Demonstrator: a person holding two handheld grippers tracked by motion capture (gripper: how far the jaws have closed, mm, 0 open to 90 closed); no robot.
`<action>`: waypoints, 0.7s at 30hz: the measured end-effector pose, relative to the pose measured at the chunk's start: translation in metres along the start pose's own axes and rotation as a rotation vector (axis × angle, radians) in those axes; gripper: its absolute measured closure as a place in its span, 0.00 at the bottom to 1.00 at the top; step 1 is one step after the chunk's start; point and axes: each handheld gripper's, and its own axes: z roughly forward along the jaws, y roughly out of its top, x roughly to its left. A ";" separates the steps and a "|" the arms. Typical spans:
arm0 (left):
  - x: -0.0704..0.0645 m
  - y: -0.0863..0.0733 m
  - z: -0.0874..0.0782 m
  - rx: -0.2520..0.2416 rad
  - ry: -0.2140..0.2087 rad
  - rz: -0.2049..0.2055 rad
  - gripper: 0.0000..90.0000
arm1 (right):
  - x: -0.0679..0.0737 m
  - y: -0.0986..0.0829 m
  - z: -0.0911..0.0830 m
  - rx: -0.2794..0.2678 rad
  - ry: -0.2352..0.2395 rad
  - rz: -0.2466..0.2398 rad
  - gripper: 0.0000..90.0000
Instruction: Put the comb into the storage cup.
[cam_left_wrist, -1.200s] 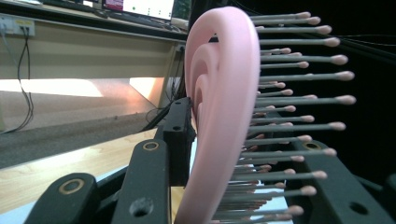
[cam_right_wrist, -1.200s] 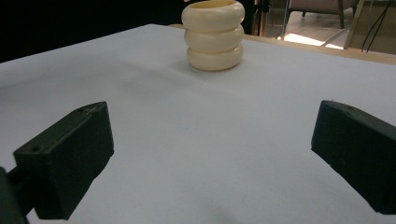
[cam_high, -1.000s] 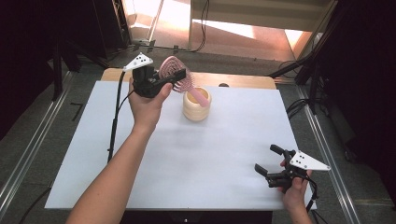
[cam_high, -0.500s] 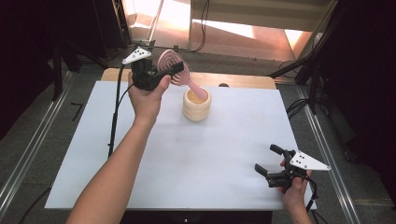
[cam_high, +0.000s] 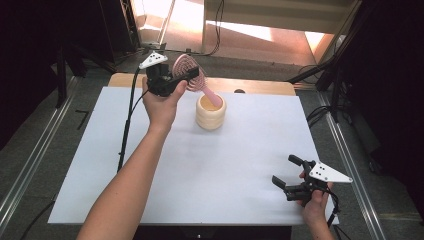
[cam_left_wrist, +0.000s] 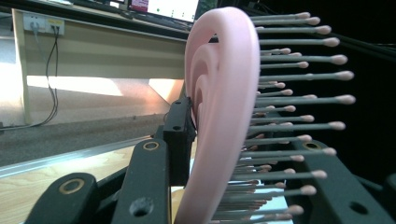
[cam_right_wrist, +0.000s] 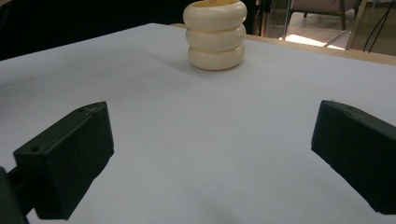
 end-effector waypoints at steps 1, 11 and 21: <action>0.000 -0.001 0.001 0.002 0.001 0.004 0.71 | 0.000 0.000 0.000 0.004 -0.001 -0.004 0.00; -0.001 -0.017 0.013 0.023 0.013 -0.006 0.71 | 0.000 0.000 0.000 0.001 -0.002 -0.002 0.00; 0.002 -0.030 0.023 0.051 0.039 -0.011 0.71 | 0.000 0.000 0.001 0.006 0.002 -0.002 0.00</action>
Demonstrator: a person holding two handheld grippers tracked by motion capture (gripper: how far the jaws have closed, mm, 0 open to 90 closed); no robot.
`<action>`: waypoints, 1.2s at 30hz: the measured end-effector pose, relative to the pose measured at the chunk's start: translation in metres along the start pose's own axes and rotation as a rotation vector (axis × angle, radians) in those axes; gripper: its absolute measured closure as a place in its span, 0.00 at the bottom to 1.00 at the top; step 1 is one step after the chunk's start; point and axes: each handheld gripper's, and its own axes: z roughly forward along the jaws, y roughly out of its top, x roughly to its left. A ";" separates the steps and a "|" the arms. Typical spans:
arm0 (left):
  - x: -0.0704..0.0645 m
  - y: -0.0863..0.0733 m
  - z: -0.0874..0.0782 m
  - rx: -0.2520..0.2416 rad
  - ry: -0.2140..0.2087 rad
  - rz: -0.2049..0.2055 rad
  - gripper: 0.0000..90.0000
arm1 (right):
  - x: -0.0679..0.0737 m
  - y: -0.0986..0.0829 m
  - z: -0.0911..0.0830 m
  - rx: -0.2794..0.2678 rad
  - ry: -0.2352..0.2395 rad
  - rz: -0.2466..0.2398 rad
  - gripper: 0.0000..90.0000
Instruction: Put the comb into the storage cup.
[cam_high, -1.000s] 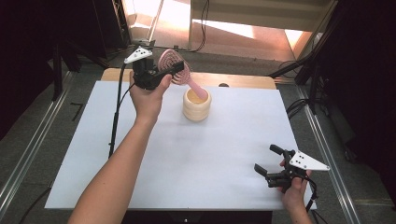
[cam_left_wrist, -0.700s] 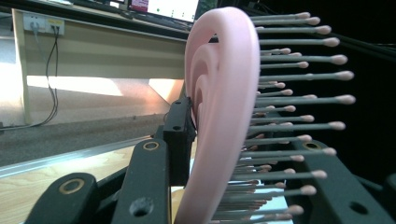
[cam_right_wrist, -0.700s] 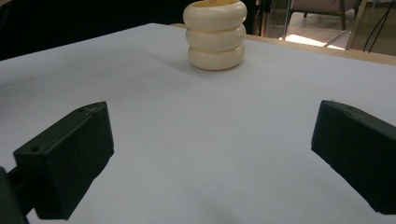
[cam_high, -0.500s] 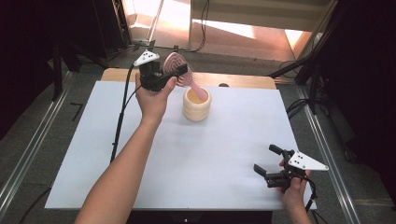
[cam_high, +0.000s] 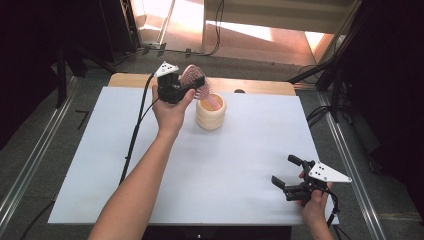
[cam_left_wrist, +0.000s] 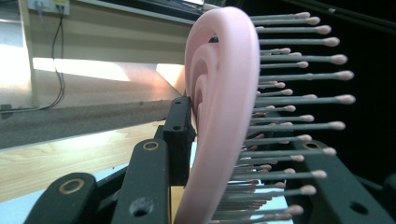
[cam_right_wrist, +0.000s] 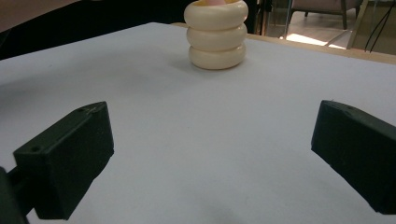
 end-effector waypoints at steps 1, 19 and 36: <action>0.001 -0.001 0.001 0.002 0.003 -0.006 0.71 | 0.000 0.000 0.000 0.000 0.000 0.000 0.00; 0.007 -0.016 0.012 0.028 0.031 -0.018 0.71 | 0.000 0.000 0.001 0.004 0.002 0.001 0.00; 0.008 -0.024 0.019 0.050 0.048 -0.012 0.71 | 0.000 0.000 0.002 0.006 0.002 0.001 0.00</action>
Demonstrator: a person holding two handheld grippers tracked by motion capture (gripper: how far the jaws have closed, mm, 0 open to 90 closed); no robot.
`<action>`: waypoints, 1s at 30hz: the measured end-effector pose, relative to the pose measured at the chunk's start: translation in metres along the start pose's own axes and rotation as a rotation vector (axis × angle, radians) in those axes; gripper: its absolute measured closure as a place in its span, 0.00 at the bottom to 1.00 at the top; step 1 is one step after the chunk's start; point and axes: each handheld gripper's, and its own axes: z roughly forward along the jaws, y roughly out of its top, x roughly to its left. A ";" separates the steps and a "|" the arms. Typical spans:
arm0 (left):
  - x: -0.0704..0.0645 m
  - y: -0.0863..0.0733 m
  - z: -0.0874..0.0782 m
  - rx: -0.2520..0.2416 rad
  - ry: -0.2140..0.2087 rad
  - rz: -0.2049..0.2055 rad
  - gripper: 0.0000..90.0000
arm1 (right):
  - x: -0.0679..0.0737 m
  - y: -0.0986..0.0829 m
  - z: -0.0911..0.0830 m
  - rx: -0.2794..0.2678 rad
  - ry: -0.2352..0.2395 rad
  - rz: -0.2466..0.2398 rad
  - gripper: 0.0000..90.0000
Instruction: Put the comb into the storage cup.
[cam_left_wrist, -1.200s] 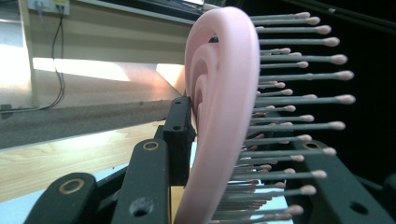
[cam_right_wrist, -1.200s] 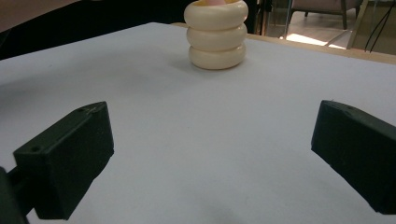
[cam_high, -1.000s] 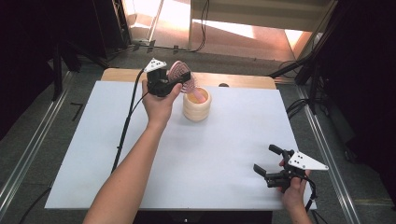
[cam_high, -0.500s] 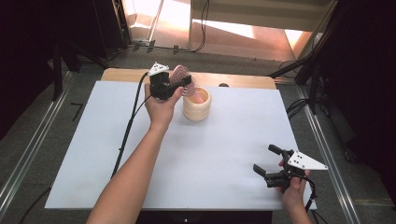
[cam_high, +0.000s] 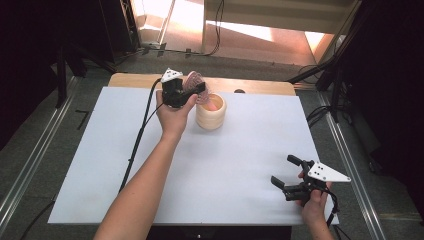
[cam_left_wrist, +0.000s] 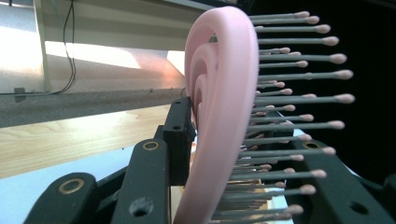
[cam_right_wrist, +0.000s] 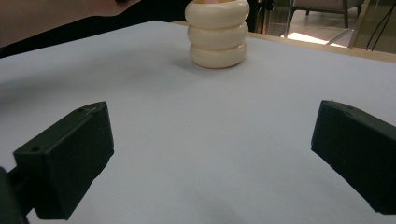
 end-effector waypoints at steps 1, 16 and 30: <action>0.000 -0.001 0.001 0.002 0.000 0.002 0.71 | 0.000 0.000 0.000 0.000 0.001 0.000 0.00; 0.001 -0.008 0.007 0.016 0.013 0.000 0.71 | 0.000 0.000 0.001 0.002 0.002 -0.004 0.00; 0.003 -0.010 0.009 0.028 0.015 -0.025 0.68 | 0.000 0.000 0.001 0.004 0.000 -0.003 0.00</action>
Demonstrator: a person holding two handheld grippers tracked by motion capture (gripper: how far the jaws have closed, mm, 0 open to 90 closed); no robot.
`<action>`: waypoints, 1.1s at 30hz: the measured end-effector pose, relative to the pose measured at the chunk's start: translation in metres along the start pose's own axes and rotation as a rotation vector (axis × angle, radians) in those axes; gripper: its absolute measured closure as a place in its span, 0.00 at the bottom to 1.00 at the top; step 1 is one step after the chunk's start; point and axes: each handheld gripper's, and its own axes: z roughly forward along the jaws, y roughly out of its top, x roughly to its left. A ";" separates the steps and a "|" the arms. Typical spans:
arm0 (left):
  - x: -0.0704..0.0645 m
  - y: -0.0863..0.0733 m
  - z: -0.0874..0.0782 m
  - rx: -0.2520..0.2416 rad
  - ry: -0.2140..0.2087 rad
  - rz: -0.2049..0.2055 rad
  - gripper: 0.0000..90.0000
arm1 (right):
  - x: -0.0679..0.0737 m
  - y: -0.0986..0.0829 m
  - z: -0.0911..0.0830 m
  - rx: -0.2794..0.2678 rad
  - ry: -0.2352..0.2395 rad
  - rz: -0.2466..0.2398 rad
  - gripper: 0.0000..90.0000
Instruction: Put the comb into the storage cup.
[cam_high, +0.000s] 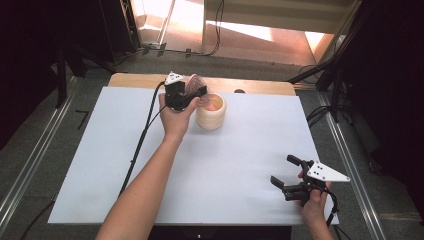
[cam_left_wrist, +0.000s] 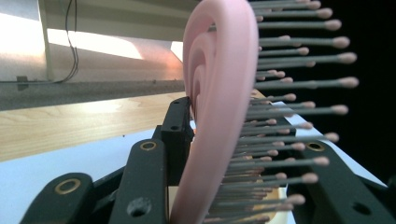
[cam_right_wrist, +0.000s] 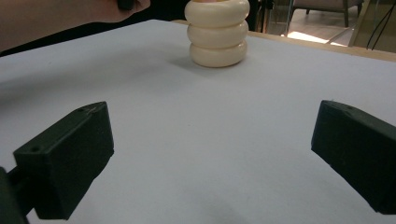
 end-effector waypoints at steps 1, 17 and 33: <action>0.001 0.000 0.000 0.003 -0.002 0.000 0.68 | 0.000 0.000 0.000 0.000 0.000 0.000 0.00; 0.005 -0.006 -0.012 -0.010 -0.059 0.000 0.12 | 0.000 0.000 0.001 0.002 0.000 0.003 0.00; 0.005 -0.017 -0.042 -0.023 -0.116 0.064 0.00 | 0.001 0.000 0.002 0.006 -0.009 -0.003 0.00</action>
